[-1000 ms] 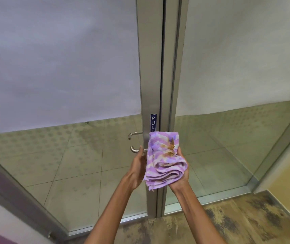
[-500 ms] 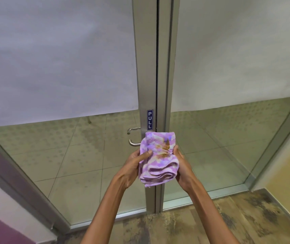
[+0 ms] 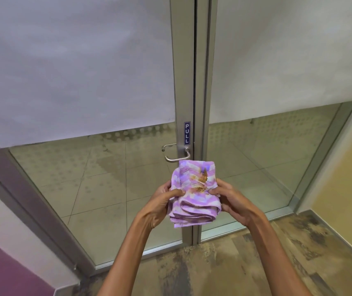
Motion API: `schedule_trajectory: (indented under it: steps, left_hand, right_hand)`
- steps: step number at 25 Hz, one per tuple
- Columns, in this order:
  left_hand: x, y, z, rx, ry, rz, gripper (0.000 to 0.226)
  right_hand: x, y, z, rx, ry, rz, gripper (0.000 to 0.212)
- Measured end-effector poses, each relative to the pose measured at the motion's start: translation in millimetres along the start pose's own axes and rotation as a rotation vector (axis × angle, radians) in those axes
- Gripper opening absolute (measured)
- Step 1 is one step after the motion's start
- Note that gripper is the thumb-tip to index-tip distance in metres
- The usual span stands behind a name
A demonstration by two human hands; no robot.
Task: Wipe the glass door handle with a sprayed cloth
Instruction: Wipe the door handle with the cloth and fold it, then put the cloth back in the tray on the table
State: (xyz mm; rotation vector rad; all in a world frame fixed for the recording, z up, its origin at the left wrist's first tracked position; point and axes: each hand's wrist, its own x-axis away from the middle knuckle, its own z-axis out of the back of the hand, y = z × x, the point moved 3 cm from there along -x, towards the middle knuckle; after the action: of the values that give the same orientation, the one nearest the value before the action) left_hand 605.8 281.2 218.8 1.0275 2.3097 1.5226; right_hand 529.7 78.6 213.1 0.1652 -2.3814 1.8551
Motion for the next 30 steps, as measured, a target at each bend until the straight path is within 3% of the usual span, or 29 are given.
schedule_trajectory:
  steps: [9,13,17,22,28,30]
  left_hand:
    - [108.0,-12.7,3.9,-0.068,-0.178,-0.113,0.068]
    - [133.8,-15.2,-11.8,-0.131,-0.169,-0.184,0.059]
    - [152.9,-20.0,-36.2,-0.143,-0.096,-0.235,0.047]
    - [173.9,-27.5,-80.8,-0.227,-0.042,-0.354,0.049]
    - [207.1,-56.6,-120.6,-0.235,0.047,-0.409,0.059]
    - [216.0,-69.1,-127.6,-0.204,0.081,-0.385,0.054]
  right_hand:
    - [89.0,30.5,-56.5,-0.269,0.011,0.14,0.063]
    - [121.4,27.1,-70.4,-0.294,-0.025,0.214,0.051]
    - [154.2,17.2,-67.9,-0.349,-0.03,0.283,0.016]
    - [198.4,5.5,-63.7,-0.269,0.093,0.27,0.024]
    - [254.9,7.5,-40.0,-0.096,0.03,0.167,0.063]
    - [269.4,13.2,-31.3,-0.108,0.068,0.185,0.069]
